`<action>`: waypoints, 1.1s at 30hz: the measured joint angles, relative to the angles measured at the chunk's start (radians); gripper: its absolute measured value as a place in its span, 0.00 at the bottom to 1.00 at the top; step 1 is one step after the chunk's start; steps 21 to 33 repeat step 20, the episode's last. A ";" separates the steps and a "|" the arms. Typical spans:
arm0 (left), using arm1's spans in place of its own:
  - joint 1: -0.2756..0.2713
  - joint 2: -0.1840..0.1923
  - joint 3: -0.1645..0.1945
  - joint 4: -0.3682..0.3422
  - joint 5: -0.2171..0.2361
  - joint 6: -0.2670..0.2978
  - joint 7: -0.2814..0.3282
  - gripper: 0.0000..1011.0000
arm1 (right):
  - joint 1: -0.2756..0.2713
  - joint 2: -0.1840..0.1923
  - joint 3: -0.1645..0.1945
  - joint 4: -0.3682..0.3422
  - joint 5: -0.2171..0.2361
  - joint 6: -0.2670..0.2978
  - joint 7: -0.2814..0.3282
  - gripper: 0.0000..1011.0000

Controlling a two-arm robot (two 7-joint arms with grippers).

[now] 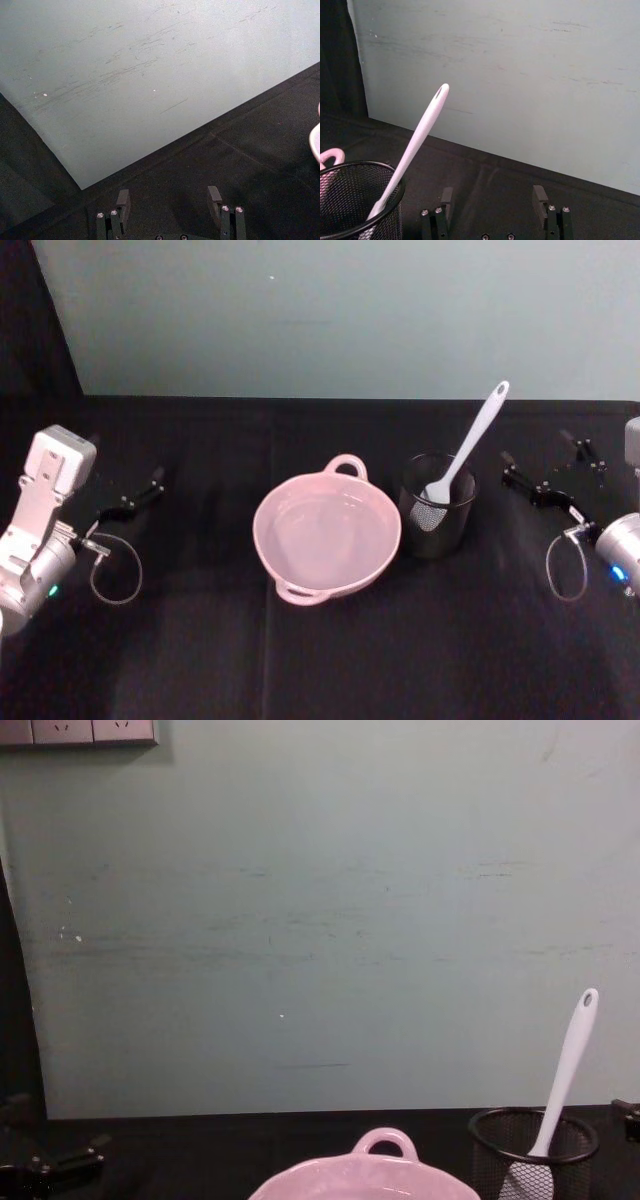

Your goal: Use the one hand to pick up the spoon and stir the clear water in the bowl.

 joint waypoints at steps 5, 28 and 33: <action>0.000 0.000 0.000 0.000 0.000 0.000 0.000 1.00 | 0.000 0.000 0.000 -0.001 0.001 0.001 0.000 0.99; 0.000 0.000 0.000 0.000 0.000 0.000 0.000 1.00 | -0.001 0.002 0.000 -0.003 0.002 0.002 0.000 0.99; 0.000 0.000 0.000 0.000 0.000 0.000 0.000 1.00 | -0.001 0.002 0.000 -0.003 0.002 0.002 0.000 0.99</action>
